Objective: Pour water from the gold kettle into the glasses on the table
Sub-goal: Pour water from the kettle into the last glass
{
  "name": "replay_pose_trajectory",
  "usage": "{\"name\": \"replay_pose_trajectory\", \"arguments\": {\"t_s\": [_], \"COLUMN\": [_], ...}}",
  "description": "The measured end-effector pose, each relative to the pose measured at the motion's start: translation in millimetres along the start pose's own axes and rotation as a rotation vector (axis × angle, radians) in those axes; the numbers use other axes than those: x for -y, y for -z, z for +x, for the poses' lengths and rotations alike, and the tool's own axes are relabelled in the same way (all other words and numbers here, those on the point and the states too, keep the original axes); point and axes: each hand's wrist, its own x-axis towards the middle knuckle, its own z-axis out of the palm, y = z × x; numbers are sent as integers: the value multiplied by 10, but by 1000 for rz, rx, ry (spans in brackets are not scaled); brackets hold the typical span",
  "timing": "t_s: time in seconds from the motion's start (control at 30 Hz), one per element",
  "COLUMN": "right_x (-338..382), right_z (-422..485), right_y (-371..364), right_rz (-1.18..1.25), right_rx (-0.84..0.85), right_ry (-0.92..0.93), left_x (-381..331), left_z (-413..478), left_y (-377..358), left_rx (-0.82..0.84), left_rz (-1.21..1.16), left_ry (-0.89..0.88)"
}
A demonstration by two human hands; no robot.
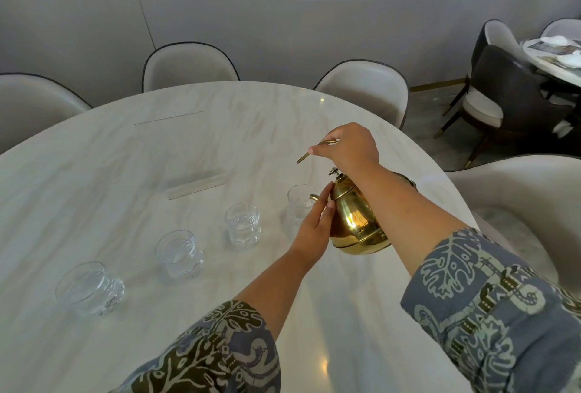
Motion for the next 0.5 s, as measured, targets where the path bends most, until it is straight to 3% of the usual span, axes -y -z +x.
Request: {"name": "replay_pose_trajectory", "arguments": {"t_s": [0.5], "right_x": [12], "right_z": [7], "right_y": [-12], "right_rz": [-4], "right_rx": [10], "right_ry": [-11], "left_x": [-32], "left_z": [-33], "left_y": [-20], "left_rx": [4], "left_rz": [-5], "left_ry": [7]}}
